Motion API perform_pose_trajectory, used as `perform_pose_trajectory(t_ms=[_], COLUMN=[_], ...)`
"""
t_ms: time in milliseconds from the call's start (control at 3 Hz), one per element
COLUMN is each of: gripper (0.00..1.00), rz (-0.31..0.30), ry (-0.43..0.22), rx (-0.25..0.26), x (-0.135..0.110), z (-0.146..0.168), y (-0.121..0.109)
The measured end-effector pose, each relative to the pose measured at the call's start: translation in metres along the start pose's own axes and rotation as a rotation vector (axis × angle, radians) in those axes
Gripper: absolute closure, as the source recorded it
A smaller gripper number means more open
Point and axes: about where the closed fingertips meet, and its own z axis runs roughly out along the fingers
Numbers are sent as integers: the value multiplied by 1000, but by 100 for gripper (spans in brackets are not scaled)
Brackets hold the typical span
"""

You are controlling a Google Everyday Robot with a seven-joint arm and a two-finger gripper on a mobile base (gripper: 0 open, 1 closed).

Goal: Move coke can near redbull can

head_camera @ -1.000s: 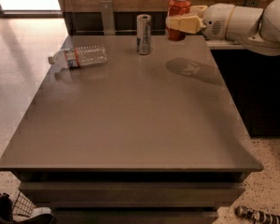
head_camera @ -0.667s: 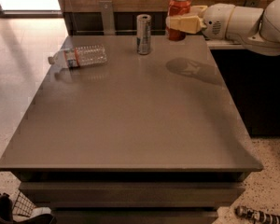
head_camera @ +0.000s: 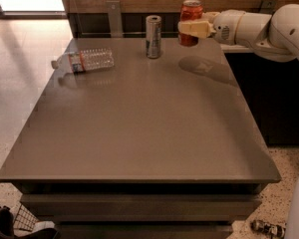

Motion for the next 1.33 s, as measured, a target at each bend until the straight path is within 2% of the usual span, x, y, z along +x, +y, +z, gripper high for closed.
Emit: perform_pose_trajectory(t_ms=[333, 1000, 1333], gripper=[100, 100, 100], rz=[16, 41, 35], ry=[6, -6, -13], rx=[17, -3, -15], x=[12, 39, 54], z=[9, 25, 27], y=[-11, -14, -11])
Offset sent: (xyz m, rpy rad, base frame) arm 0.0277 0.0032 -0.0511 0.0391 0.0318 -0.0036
